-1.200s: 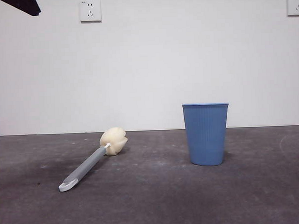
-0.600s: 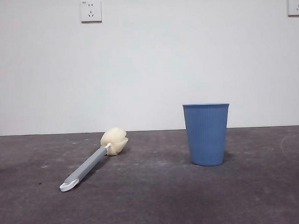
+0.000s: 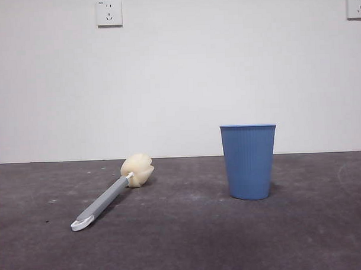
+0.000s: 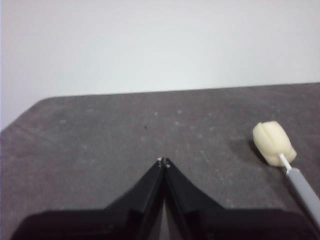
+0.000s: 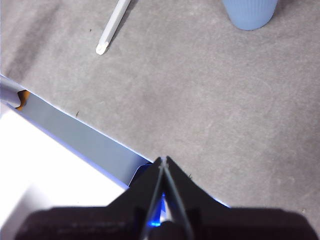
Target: Pick up the cup brush,pick up the cup,insert the brush into the cup,clean the cup,put the cup brush back,put the cup back to the fixed position on the table
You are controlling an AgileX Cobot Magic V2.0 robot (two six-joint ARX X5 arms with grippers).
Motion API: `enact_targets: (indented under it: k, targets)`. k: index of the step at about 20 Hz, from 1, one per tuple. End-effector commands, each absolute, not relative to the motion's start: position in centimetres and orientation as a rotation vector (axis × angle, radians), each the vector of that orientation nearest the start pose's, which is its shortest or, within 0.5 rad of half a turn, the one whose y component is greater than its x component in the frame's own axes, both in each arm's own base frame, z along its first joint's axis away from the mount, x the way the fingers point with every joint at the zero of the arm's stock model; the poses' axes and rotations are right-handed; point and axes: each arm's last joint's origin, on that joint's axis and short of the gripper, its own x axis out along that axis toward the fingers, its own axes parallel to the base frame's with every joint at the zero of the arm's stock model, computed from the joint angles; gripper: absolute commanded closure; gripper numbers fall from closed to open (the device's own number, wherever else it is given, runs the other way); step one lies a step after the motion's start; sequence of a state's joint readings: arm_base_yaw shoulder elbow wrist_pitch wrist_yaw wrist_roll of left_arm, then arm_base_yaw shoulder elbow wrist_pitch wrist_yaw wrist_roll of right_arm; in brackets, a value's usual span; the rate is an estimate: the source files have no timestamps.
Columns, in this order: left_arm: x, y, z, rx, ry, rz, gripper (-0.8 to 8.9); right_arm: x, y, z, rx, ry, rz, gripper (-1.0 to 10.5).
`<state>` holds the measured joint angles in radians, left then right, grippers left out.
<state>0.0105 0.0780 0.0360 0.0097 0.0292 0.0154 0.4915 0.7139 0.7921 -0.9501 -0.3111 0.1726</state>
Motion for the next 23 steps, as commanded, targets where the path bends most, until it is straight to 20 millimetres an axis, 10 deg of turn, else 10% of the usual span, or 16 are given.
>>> enact_targets:
  k: [1, 23]
  targets:
    - [10.1, 0.1, 16.0, -0.002, 0.054, -0.013, 8.17, 10.3, 6.5, 28.3, 0.076, 0.947, 0.667, 9.5]
    - [9.6, 0.1, 14.8, -0.034, 0.177, -0.011, 8.17, 10.2, 6.2, 28.5, -0.027, 0.882, 0.683, 9.5]
